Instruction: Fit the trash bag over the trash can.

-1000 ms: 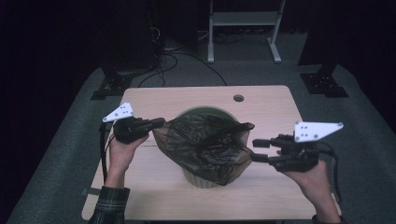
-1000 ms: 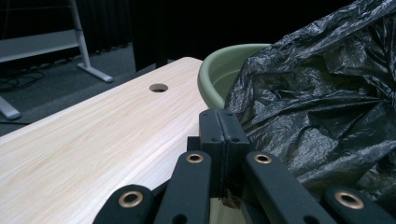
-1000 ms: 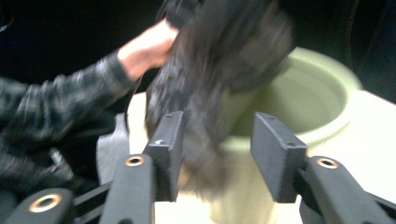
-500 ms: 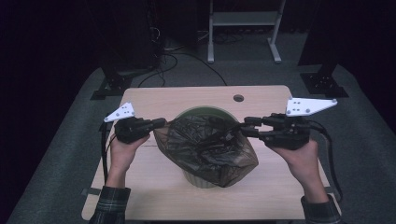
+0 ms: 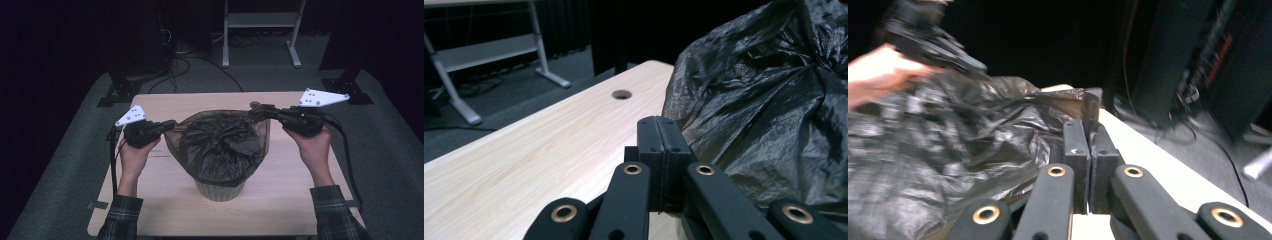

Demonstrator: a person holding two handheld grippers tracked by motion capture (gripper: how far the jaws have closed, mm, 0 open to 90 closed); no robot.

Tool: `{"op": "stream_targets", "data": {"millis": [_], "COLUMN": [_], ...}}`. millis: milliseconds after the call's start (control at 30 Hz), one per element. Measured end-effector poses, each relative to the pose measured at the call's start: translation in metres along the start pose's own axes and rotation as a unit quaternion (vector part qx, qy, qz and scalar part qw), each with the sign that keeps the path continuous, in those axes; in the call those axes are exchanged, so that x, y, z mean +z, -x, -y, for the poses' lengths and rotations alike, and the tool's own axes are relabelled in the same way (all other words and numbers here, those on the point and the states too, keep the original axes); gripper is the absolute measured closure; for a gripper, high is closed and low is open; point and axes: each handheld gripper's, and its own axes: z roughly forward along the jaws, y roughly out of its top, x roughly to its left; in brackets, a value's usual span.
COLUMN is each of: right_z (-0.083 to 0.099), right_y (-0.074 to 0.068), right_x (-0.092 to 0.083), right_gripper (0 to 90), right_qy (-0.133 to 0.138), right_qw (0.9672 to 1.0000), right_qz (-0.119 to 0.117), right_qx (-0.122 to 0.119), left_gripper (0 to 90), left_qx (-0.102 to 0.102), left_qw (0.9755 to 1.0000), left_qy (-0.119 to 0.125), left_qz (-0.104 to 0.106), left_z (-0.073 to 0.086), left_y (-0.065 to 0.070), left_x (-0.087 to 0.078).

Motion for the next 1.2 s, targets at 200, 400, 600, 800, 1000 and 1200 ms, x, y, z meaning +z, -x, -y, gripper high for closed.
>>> {"op": "stream_targets", "data": {"millis": [200, 400, 600, 800, 1000, 1200], "right_z": [0.028, 0.055, 0.054, 0.043, 0.045, 0.066], "right_y": [0.013, 0.015, 0.013, 0.014, 0.012, 0.016], "right_x": [0.027, 0.035, 0.047, 0.057, 0.072, 0.069], "right_gripper": [89.5, 89.9, 83.9, 83.7, 89.9, 90.0], "right_qy": [-0.040, -0.067, -0.061, -0.041, -0.060, -0.102], "right_qw": [0.9988, 0.9964, 0.9967, 0.9978, 0.9971, 0.9925], "right_qz": [0.022, 0.023, 0.036, 0.031, 0.028, 0.043], "right_qx": [0.021, 0.046, 0.039, 0.041, 0.038, 0.053], "left_gripper": [89.8, 89.8, 89.7, 89.8, 89.7, 89.7], "left_qx": [-0.006, -0.015, -0.005, -0.014, -0.018, -0.015], "left_qw": [0.9991, 0.9980, 0.9968, 0.9942, 0.9933, 0.9963], "left_qy": [-0.041, -0.061, -0.079, -0.106, -0.114, -0.084], "left_qz": [0.007, 0.010, -0.012, -0.011, -0.004, 0.016], "left_z": [0.010, 0.014, 0.017, 0.022, 0.029, 0.024], "left_y": [-0.001, -0.001, 0.001, -0.002, -0.003, -0.001], "left_x": [0.015, 0.022, 0.029, 0.032, 0.036, 0.032]}}
